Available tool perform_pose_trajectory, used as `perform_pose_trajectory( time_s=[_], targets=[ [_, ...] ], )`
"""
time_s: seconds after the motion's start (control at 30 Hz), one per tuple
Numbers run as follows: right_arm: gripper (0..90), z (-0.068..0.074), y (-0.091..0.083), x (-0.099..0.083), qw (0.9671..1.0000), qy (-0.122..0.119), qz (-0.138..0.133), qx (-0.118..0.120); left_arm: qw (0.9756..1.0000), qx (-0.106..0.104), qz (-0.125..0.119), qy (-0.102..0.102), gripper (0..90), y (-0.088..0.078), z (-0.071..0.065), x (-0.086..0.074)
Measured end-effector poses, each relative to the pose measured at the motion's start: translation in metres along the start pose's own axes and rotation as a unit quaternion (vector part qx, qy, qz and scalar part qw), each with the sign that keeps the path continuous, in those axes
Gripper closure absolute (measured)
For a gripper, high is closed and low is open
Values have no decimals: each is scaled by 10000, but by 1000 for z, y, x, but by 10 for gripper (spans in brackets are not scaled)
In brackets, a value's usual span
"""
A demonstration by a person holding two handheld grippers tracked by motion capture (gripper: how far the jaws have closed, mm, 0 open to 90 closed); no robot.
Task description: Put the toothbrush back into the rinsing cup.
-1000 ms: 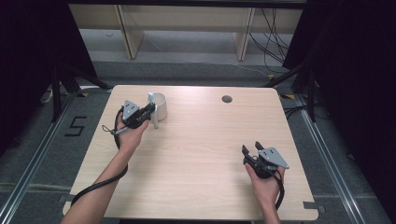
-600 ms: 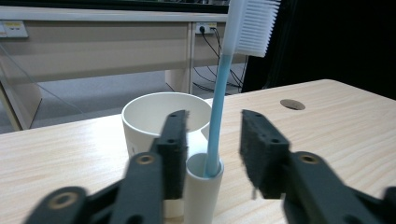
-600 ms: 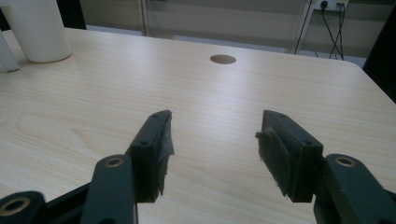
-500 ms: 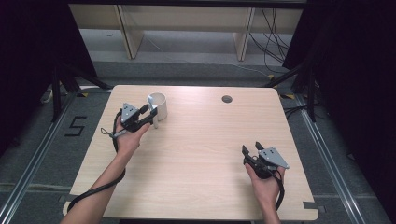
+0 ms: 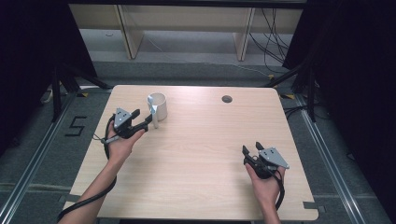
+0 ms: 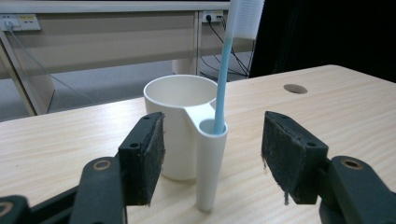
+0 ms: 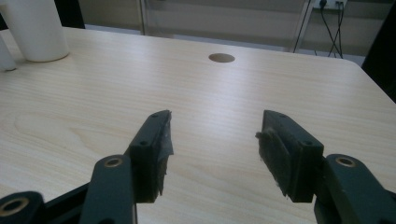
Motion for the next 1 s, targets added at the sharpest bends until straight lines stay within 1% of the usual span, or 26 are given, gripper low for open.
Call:
perform_pose_trajectory(
  time_s=[0.03,0.07,0.13,0.2,0.27,0.33,0.37,0.4,0.43,0.47,0.53,0.6,0.63,0.67,0.7,0.73,0.77,0.83,0.87,1.0],
  targets=[
    [444,2,0,0,9999,156,4,36,10000,8,16,21,380,-3,1,-1],
    [444,2,0,0,9999,147,1,33,10000,18,16,36,379,-5,3,-2],
    [444,0,0,1,10000,13,-10,18,10000,16,48,46,375,-10,5,-5],
    [444,0,0,1,10000,40,-25,17,10000,31,80,33,372,-15,8,-7],
    [443,0,0,1,10000,44,-18,23,9999,64,109,-63,369,-21,11,-11],
    [442,0,-1,1,10000,25,18,13,9999,64,142,-73,367,-28,14,-16],
    [442,-1,0,1,10000,-2,-16,5,9999,68,133,-57,367,-31,15,-18],
    [441,1,0,1,10000,86,-2,-12,9998,73,152,-52,365,-34,16,-19],
    [441,1,0,0,10000,92,-14,6,9998,79,155,-78,365,-37,17,-20],
    [440,0,0,1,10000,22,-7,-16,9998,84,146,-78,364,-40,18,-21],
    [438,0,1,0,10000,-9,-17,-17,9998,84,136,-80,363,-47,20,-23],
    [438,1,1,1,10000,40,-18,12,9999,72,132,-69,362,-53,22,-27],
    [438,1,1,1,9999,106,-32,32,9998,78,145,-58,362,-56,23,-29],
    [438,0,1,1,9999,55,-73,54,9999,66,134,-69,361,-59,24,-31],
    [437,0,1,2,9999,54,-70,53,9999,54,109,-65,360,-61,26,-32],
    [437,1,0,2,9999,111,-16,-11,9999,76,136,-63,359,-66,27,-34],
    [437,0,1,2,10000,15,-49,-12,9998,92,157,-71,358,-69,29,-35],
    [436,0,1,1,10000,56,-29,-8,9998,100,118,-82,358,-74,33,-38],
    [436,0,0,1,10000,46,-23,-23,9998,130,164,-61,357,-78,35,-39],
    [436,0,1,1,10000,52,-26,-13,9996,196,180,-95,355,-89,42,-45]
  ],
)
Point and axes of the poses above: each handheld gripper's, and its own axes: y roughly forward along the jaws, x roughly out of its top, z roughly to its left, the point moved 1 cm from there along y, roughly forward along the jaws, and after that the axes turned 10 degrees about x, right-handed, at the moved point
